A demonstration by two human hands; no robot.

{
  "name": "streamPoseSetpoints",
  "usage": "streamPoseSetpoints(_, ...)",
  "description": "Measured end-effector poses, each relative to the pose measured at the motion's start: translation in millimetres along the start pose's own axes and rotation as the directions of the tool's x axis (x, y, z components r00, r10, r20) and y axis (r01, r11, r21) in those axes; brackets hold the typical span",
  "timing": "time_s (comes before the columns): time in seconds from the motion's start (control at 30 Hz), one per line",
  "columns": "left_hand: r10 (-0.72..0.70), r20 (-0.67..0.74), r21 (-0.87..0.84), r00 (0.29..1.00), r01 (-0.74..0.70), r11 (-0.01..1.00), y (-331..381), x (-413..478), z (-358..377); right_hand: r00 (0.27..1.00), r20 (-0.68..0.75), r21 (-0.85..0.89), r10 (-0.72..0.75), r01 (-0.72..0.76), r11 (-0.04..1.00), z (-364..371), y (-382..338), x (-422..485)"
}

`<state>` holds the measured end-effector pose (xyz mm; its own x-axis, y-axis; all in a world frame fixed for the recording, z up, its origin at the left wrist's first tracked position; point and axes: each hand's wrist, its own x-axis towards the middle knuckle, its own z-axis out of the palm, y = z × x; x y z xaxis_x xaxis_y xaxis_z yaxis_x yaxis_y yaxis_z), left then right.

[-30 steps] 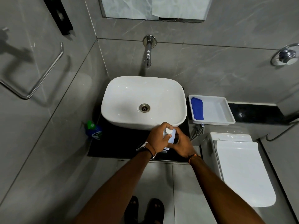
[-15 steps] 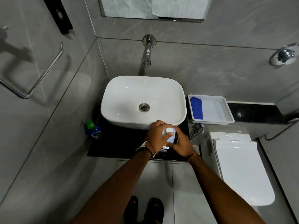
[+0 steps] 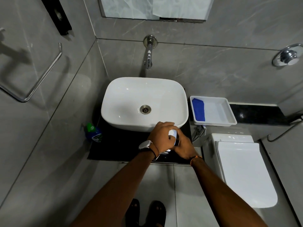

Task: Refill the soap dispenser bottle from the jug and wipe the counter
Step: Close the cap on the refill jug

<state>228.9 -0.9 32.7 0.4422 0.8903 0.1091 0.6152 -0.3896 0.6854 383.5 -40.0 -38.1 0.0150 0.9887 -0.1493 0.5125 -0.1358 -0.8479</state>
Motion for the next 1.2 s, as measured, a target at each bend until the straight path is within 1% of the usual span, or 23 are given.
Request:
streamPoseSetpoints(0.03,-0.010,-0.045,0.009,0.999,0.011,1.000,0.2,1.0,0.3,1.000,0.005,-0.002,-0.004,0.004,1.000,-0.3,-0.1,0.3)
streamPoseSetpoints(0.1,-0.077,-0.100,0.042,0.992,0.082,0.996,-0.2,3.1,0.5,1.000,0.014,-0.002,-0.009,0.009,1.000,-2.1,0.5,0.3)
streamPoseSetpoints(0.13,-0.098,-0.093,0.075,0.991,0.105,0.992,-0.7,4.8,0.4,1.000,0.016,-0.002,-0.006,0.006,1.000,-3.0,0.8,0.2)
streamPoseSetpoints(0.2,-0.080,-0.042,0.138,0.996,0.085,0.987,1.0,7.7,-1.2,1.000,0.021,0.004,0.011,-0.011,1.000,-4.2,1.7,0.4)
streamPoseSetpoints(0.23,-0.055,-0.010,0.138,0.998,0.056,0.989,3.0,7.7,-2.4,1.000,0.024,0.009,0.020,-0.020,1.000,-4.1,2.2,0.4)
streamPoseSetpoints(0.3,-0.006,0.043,0.086,0.999,0.002,0.996,5.6,6.9,-4.1,1.000,0.019,0.006,0.018,-0.018,1.000,-3.6,3.0,0.6)
streamPoseSetpoints(0.33,0.002,0.036,0.064,0.999,-0.005,0.998,5.3,6.4,-4.0,1.000,0.018,-0.003,0.017,-0.017,1.000,-3.5,2.6,0.8)
streamPoseSetpoints(0.4,-0.029,-0.032,0.073,0.999,0.031,0.997,2.7,5.3,-2.6,0.999,0.026,-0.012,0.018,-0.018,1.000,-3.8,0.8,1.3)
streamPoseSetpoints(0.47,-0.083,-0.067,0.118,0.994,0.090,0.989,-0.1,6.4,-2.8,0.999,0.037,-0.005,0.019,-0.019,1.000,-4.9,0.7,2.3)
streamPoseSetpoints(0.53,-0.079,-0.024,0.133,0.997,0.081,0.988,0.0,7.6,-4.5,0.999,0.039,0.007,0.031,-0.031,0.999,-4.9,2.1,3.2)
streamPoseSetpoints(0.6,-0.032,0.027,0.084,0.999,0.030,0.996,2.5,6.5,-5.9,0.999,0.041,0.002,0.025,-0.026,1.000,-4.0,3.3,3.2)
streamPoseSetpoints(0.63,-0.024,0.019,0.054,1.000,0.023,0.998,3.6,5.2,-6.6,0.999,0.038,-0.005,0.020,-0.019,1.000,-3.3,3.5,3.2)
streamPoseSetpoints(0.7,-0.044,-0.053,0.030,0.998,0.046,0.998,1.4,3.5,-5.5,0.999,0.031,0.000,0.013,-0.013,1.000,-2.6,3.2,3.7)
streamPoseSetpoints(0.77,-0.094,-0.077,0.070,0.993,0.100,0.993,-1.7,4.1,-4.8,1.000,0.027,-0.002,0.014,-0.014,1.000,-3.5,2.9,3.8)
streamPoseSetpoints(0.83,-0.098,-0.032,0.123,0.995,0.101,0.987,-3.5,5.8,-4.4,0.999,0.032,-0.002,0.015,-0.015,1.000,-4.6,3.0,3.4)
streamPoseSetpoints(0.9,-0.052,0.034,0.084,0.998,0.049,0.995,-2.2,5.3,-3.9,0.999,0.033,0.000,0.017,-0.017,1.000,-4.9,3.7,2.6)
streamPoseSetpoints(0.93,-0.028,0.046,0.047,0.999,0.026,0.999,-1.8,4.6,-3.4,0.999,0.032,-0.001,0.018,-0.018,1.000,-4.9,3.9,2.4)
streamPoseSetpoints(1.0,-0.036,0.002,0.012,0.999,0.035,0.999,-2.4,3.6,-1.1,0.999,0.029,0.003,0.019,-0.019,1.000,-5.0,4.0,2.0)
streamPoseSetpoints(1.03,-0.066,-0.023,0.012,0.998,0.067,0.998,-3.1,3.6,-0.2,0.999,0.029,0.002,0.018,-0.019,1.000,-5.3,3.9,1.8)
streamPoseSetpoints(1.1,-0.107,-0.040,0.047,0.993,0.109,0.993,-4.4,5.3,0.4,0.999,0.032,-0.007,0.020,-0.020,1.000,-6.5,3.1,2.2)
streamPoseSetpoints(1.13,-0.104,-0.026,0.068,0.994,0.106,0.992,-4.7,5.7,0.3,0.999,0.035,-0.008,0.020,-0.019,1.000,-6.9,3.0,2.2)
streamPoseSetpoints(1.2,-0.053,0.005,0.074,0.999,0.053,0.996,-3.1,4.9,0.8,0.999,0.036,-0.004,0.016,-0.016,1.000,-7.4,3.6,2.3)
